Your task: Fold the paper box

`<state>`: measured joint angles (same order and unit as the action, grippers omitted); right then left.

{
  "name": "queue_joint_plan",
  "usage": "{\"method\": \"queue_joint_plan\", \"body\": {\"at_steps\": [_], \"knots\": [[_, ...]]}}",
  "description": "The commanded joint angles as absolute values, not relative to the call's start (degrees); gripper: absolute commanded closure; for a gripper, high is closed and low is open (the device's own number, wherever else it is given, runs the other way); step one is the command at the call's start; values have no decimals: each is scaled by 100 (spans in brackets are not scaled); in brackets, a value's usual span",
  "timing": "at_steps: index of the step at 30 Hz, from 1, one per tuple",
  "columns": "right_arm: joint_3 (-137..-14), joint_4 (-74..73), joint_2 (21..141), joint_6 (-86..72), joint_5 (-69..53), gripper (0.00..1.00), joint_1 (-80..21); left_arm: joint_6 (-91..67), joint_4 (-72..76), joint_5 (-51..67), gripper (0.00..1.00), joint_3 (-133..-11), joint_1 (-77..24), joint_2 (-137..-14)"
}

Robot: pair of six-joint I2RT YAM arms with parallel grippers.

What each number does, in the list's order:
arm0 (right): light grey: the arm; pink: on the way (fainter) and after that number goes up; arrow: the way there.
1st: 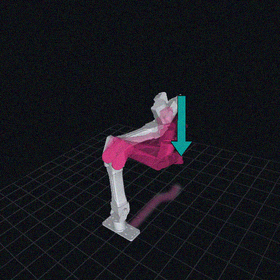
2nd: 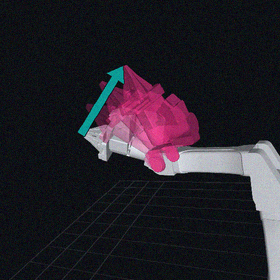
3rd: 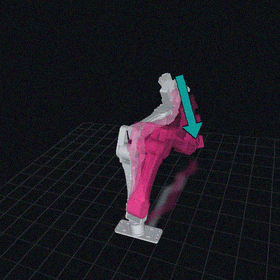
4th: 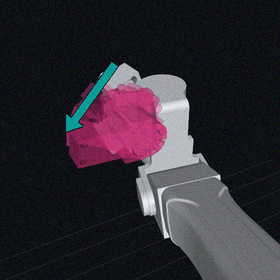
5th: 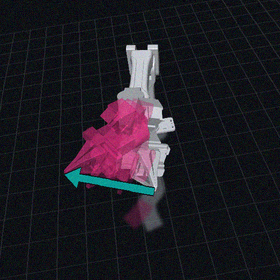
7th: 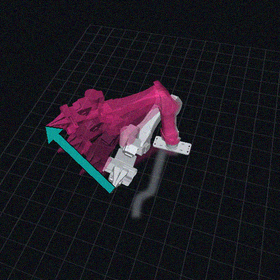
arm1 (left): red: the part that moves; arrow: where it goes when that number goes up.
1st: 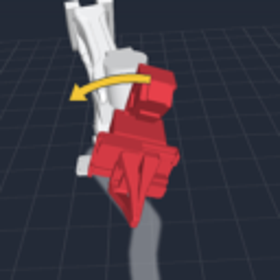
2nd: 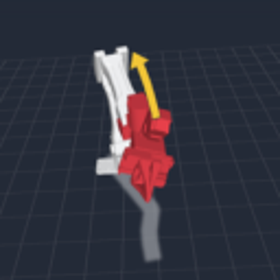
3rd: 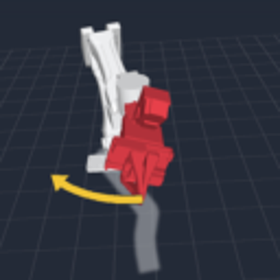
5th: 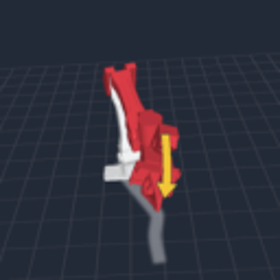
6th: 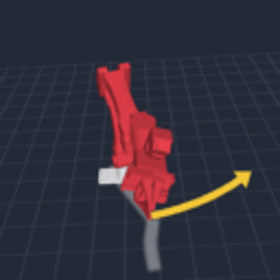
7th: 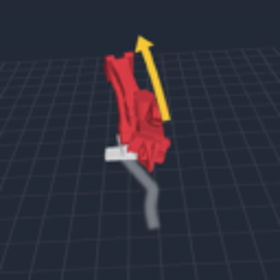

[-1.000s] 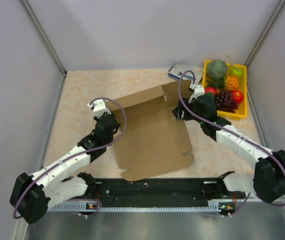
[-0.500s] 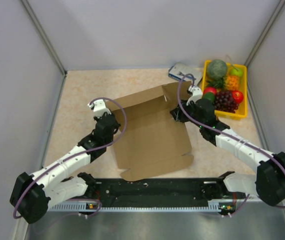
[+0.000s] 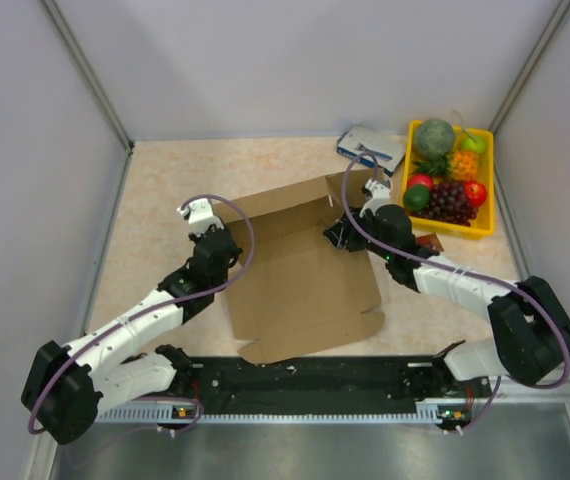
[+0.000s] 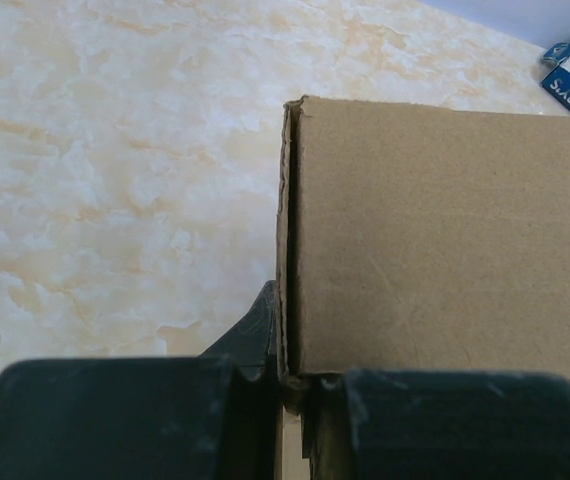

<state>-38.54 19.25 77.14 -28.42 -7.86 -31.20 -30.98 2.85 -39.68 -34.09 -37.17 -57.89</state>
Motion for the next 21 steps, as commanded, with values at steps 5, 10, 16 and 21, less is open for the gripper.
{"method": "queue_joint_plan", "body": {"at_steps": [5, 10, 16, 21], "knots": [[-3700, 2375, 7823, -3103, -791, 53, -3296, -3243, 659, -3946, 100, -3454, -3700, -5704], [-4438, 41, 6831, -2436, -668, 38, -3270, -2980, 826, -3902, 100, -3331, -3656, -5722], [-4587, -1519, 4909, -1512, -1292, 27, -2551, -2365, 1011, -3254, 100, -3287, -3121, -5722], [-5578, -2373, 4622, -1608, -1712, 19, -970, -2382, 748, -2058, 100, -3419, -2559, -5669]]}}
